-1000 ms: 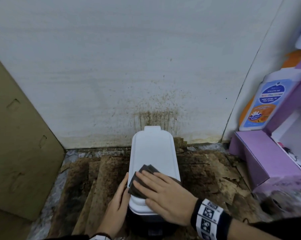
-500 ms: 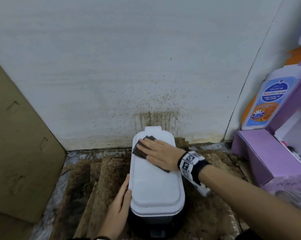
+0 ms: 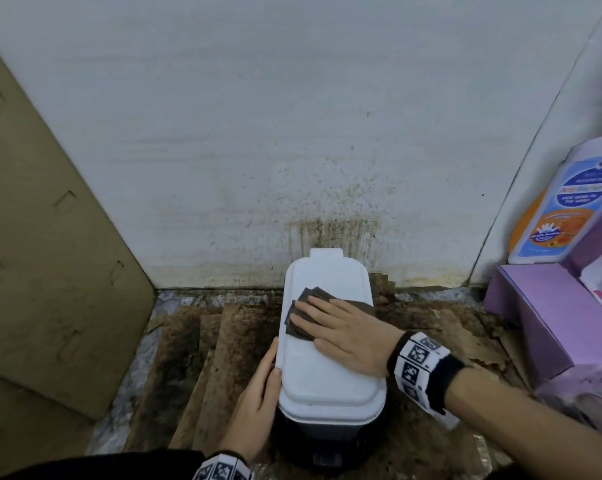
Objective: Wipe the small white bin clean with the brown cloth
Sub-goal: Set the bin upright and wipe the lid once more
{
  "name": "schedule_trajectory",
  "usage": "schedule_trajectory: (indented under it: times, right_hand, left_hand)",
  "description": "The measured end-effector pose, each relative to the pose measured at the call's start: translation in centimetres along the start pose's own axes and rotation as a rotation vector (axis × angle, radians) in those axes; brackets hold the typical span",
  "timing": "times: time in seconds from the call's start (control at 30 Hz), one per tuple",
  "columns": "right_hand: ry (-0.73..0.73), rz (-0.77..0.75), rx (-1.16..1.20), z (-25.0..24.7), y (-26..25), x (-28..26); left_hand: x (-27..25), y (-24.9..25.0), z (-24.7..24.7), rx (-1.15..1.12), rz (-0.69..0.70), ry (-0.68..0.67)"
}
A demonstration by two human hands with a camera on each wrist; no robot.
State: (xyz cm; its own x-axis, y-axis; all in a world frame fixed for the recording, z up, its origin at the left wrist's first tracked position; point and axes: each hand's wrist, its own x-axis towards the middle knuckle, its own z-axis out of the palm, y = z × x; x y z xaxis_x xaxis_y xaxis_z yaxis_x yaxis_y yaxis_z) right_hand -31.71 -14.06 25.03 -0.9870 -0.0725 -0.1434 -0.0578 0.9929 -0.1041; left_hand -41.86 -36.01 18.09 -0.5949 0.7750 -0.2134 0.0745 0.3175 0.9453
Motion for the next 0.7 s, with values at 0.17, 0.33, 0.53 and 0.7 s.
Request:
schedule_trajectory:
  times: [0.17,0.33,0.53,0.7]
  right_hand:
    - [0.072,-0.040,0.045,1.6,-5.1,-3.8]
    - [0.204,0.044,0.253,1.3,-6.1,-4.8]
    - [0.605,0.565,0.705,2.9,-5.5,-6.4]
    - [0.511,0.553,1.045,2.1,-3.2,-6.4]
  left_hand:
    - [-0.4,0.1,0.2,0.009,0.002,0.025]
    - [-0.5,0.2,0.3,0.038,0.016,0.073]
    - [-1.0,5.4,2.3,0.623,0.231,0.519]
    - [-1.5,7.6,7.7,1.000,0.344,0.253]
